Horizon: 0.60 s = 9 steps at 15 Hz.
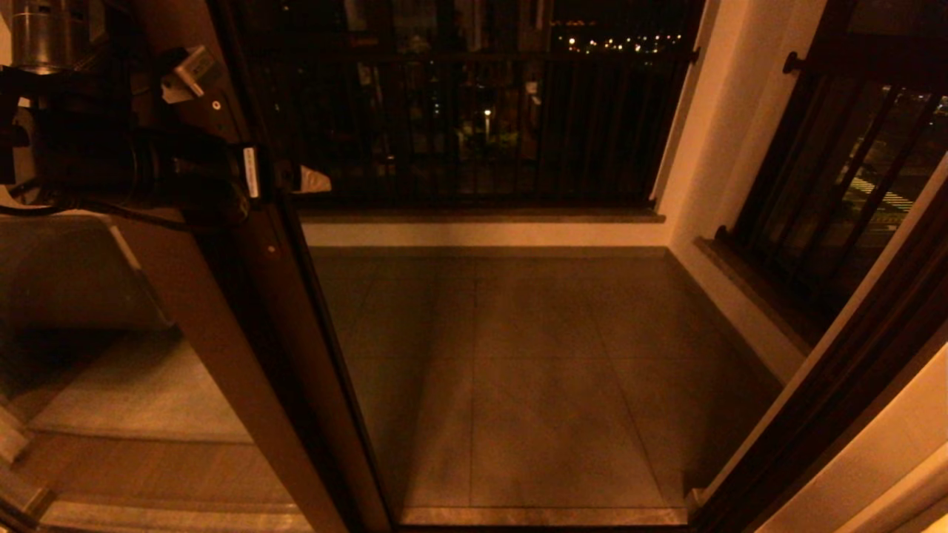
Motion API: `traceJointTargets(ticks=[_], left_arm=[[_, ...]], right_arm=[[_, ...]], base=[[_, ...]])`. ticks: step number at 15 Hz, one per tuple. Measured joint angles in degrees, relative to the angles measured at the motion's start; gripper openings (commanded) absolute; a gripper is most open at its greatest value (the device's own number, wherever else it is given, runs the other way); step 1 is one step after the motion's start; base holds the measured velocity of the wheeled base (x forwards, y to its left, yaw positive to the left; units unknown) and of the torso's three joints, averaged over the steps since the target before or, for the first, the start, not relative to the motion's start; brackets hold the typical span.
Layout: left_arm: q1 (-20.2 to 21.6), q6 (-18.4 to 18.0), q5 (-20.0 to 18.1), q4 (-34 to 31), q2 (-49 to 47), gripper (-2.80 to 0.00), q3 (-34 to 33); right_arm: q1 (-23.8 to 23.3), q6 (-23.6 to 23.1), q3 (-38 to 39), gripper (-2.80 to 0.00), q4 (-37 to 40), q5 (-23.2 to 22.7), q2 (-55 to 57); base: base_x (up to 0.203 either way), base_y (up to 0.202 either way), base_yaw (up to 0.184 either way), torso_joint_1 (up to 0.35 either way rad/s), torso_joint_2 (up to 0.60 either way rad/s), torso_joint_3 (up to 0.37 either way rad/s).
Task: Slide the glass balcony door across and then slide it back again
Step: Close the slid door
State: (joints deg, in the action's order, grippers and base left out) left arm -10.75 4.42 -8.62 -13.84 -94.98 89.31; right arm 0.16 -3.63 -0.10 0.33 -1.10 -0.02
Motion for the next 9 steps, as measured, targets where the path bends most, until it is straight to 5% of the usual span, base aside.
traceJointTargets(ticks=[9], left_arm=[[-1.3,0.2,0.0,0.0,-0.5,0.0,0.2]], right_arm=[[0.0,0.0,0.0,-2.8,0.0,0.0,0.0]], base=[[0.0,0.0,0.0,0.0,0.0,0.0]])
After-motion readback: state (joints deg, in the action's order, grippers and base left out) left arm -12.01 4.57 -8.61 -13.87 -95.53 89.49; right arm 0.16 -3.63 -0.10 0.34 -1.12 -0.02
